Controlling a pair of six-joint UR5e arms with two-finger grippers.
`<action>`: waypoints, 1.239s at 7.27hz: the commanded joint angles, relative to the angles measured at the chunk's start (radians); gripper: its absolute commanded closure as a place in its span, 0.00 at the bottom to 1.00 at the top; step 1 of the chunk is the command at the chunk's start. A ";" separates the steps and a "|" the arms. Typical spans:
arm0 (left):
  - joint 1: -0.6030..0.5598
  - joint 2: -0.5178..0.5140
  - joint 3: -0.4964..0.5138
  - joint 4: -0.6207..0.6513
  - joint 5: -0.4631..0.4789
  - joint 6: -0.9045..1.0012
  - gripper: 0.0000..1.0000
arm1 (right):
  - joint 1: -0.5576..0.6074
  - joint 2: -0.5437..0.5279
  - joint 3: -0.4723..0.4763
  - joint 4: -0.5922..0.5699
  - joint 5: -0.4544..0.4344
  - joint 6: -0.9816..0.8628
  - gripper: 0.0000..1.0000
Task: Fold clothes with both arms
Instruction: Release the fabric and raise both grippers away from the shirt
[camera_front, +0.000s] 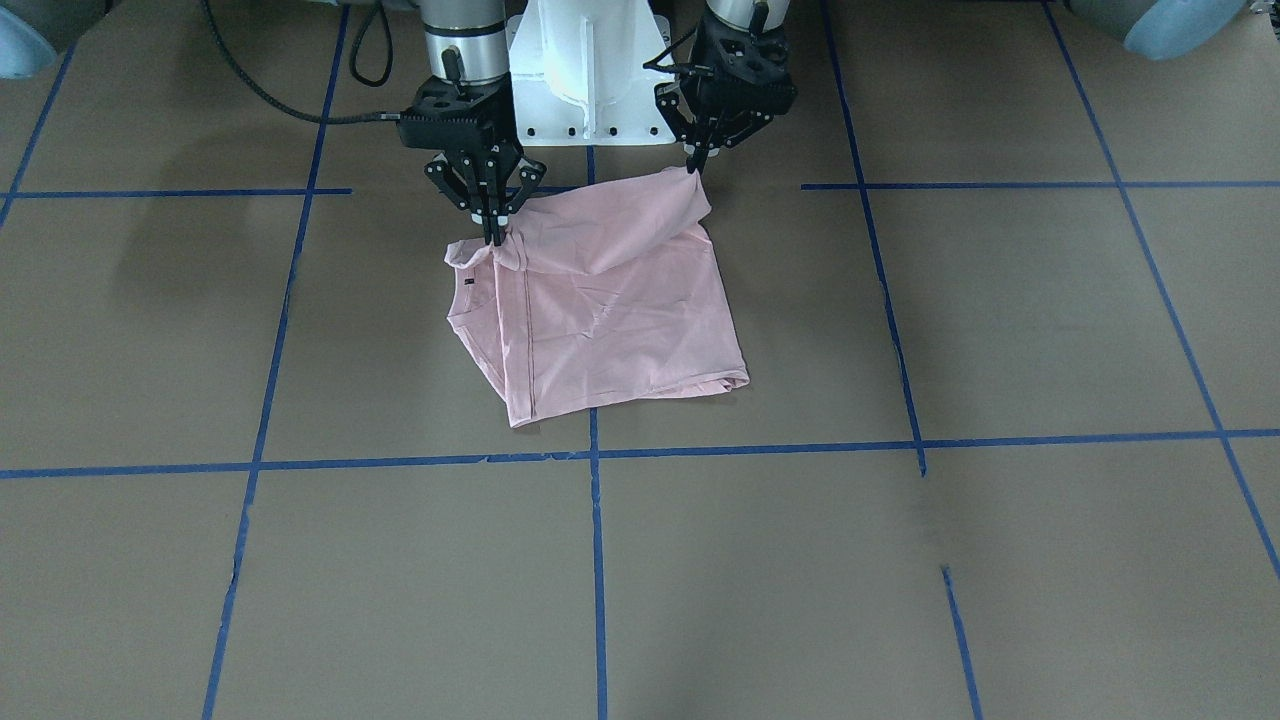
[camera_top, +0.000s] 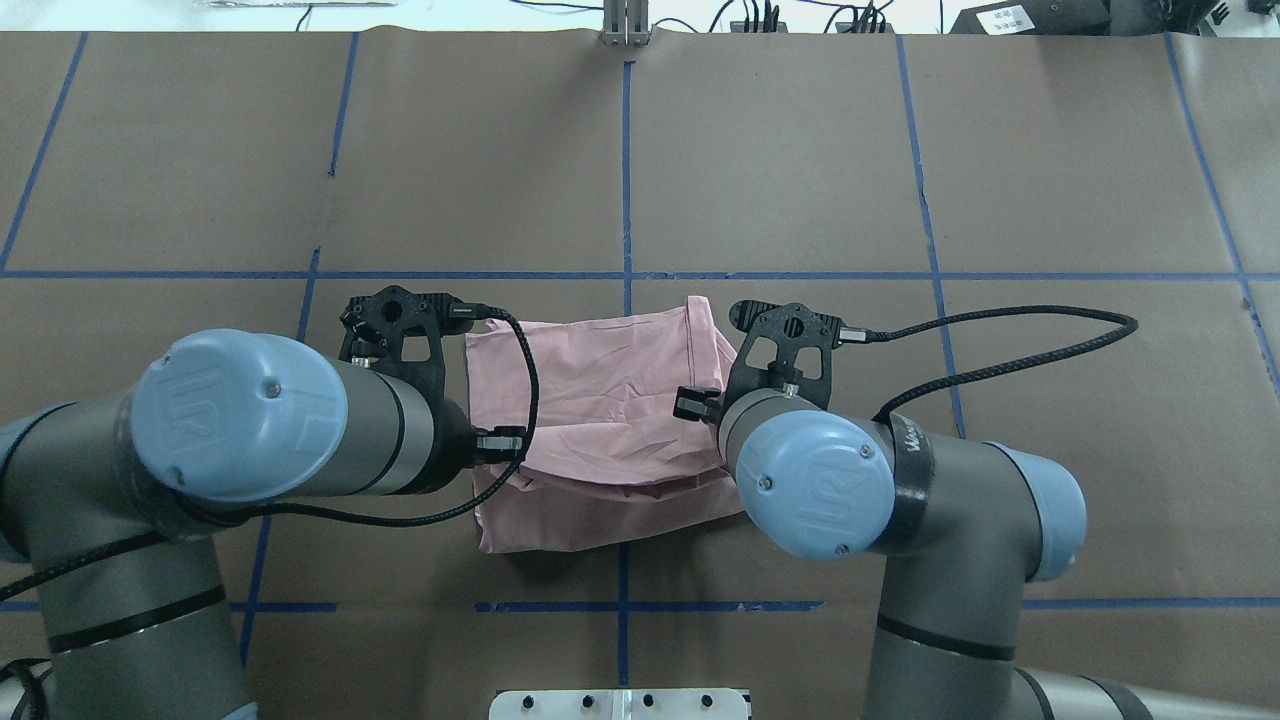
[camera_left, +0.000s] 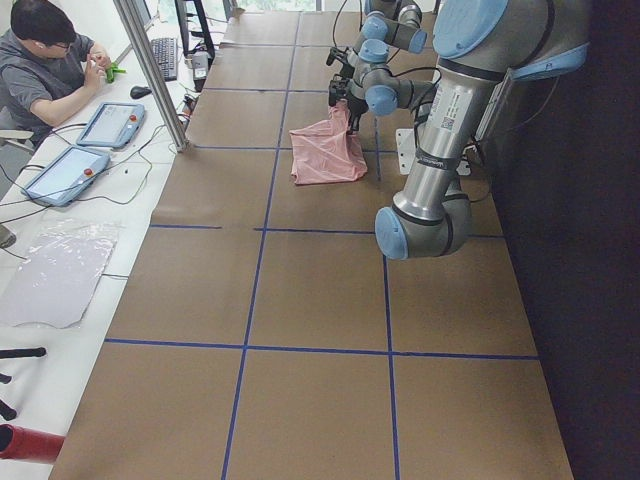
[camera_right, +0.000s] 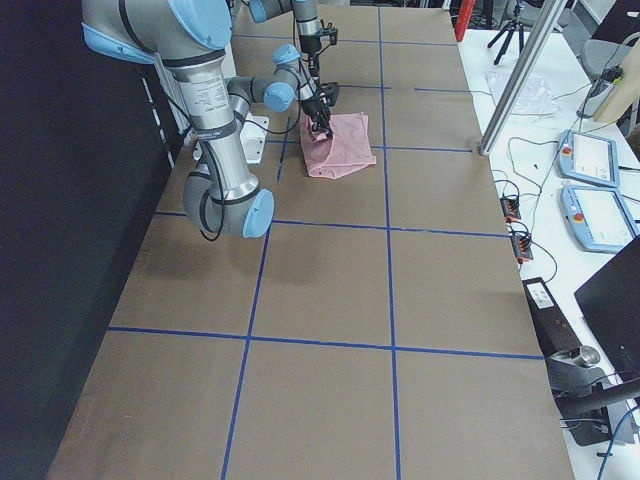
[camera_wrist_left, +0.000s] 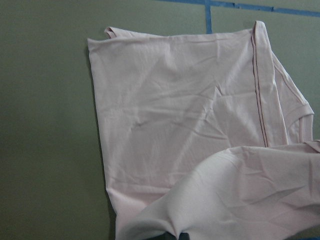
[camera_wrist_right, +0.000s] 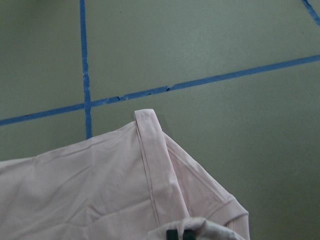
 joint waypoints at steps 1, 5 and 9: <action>-0.088 -0.026 0.151 -0.085 -0.002 0.076 1.00 | 0.091 0.105 -0.215 0.072 0.052 -0.047 0.99; -0.368 -0.077 0.502 -0.337 -0.117 0.448 0.00 | 0.380 0.303 -0.718 0.309 0.307 -0.358 0.00; -0.370 -0.079 0.482 -0.339 -0.129 0.467 0.00 | 0.395 0.297 -0.703 0.309 0.373 -0.377 0.00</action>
